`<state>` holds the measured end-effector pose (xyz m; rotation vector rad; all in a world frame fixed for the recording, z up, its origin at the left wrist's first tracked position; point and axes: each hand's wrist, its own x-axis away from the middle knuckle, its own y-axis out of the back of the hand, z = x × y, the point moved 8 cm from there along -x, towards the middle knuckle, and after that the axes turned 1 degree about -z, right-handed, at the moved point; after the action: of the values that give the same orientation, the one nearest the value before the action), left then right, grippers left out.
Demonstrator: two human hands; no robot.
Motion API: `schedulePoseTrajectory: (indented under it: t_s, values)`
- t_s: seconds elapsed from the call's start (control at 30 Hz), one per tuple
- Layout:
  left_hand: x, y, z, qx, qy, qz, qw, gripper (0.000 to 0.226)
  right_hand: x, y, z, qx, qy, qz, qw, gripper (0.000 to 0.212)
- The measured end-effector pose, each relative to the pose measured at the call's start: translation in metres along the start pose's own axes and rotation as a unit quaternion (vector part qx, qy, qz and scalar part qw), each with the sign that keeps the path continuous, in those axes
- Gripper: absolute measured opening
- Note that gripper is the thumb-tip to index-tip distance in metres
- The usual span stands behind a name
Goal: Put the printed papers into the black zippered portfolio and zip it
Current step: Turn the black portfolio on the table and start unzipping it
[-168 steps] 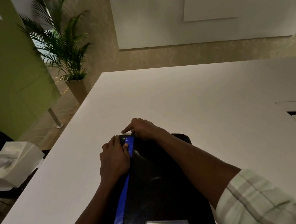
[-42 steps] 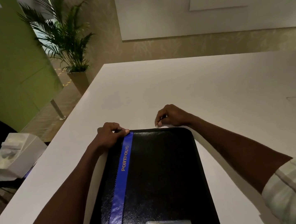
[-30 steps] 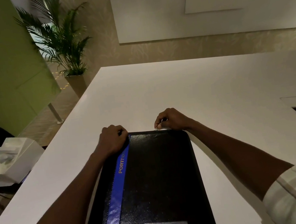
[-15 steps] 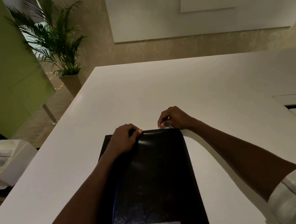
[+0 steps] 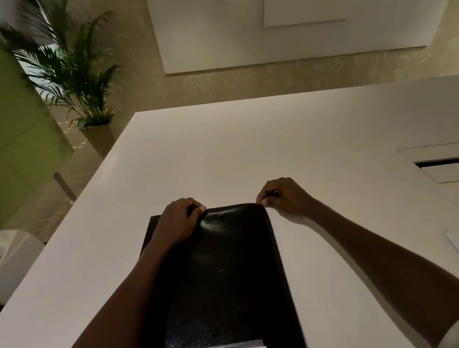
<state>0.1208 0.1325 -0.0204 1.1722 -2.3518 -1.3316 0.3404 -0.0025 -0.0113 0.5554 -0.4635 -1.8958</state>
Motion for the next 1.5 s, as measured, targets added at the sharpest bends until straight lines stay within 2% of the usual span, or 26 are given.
schedulePoseTrajectory:
  t_s: [0.13, 0.27, 0.37, 0.7, 0.93, 1.1, 1.5]
  values:
    - [-0.007, -0.005, -0.011, -0.037, -0.007, 0.025, 0.999, 0.015, 0.006, -0.003, -0.005, -0.003, 0.000, -0.021, 1.000, 0.030]
    - [-0.012, -0.032, -0.056, -0.037, -0.037, 0.066, 0.996, 0.019, 0.008, -0.005, -0.005, -0.007, -0.005, -0.039, 0.999, 0.025]
    - [-0.011, -0.053, -0.073, -0.017, -0.025, 0.070, 0.997, 0.023, 0.010, -0.004, 0.001, 0.003, 0.014, -0.053, 0.999, 0.022]
    - [-0.014, -0.055, -0.063, 0.064, 0.011, 0.048, 0.997, 0.017, 0.026, 0.010, 0.004, 0.050, 0.012, -0.082, 0.995, 0.017]
    - [-0.010, -0.053, -0.066, 0.049, 0.008, 0.049, 0.998, 0.020, 0.062, 0.014, 0.001, 0.057, 0.007, -0.096, 0.994, 0.017]
    - [-0.006, -0.052, -0.069, 0.046, 0.018, 0.048, 0.998, 0.035, 0.082, 0.010, -0.003, 0.052, -0.001, -0.112, 0.992, 0.016]
    - [-0.006, -0.052, -0.071, 0.040, 0.021, 0.048, 0.998, 0.031, 0.102, 0.002, -0.003, 0.075, -0.018, -0.130, 0.989, 0.013]
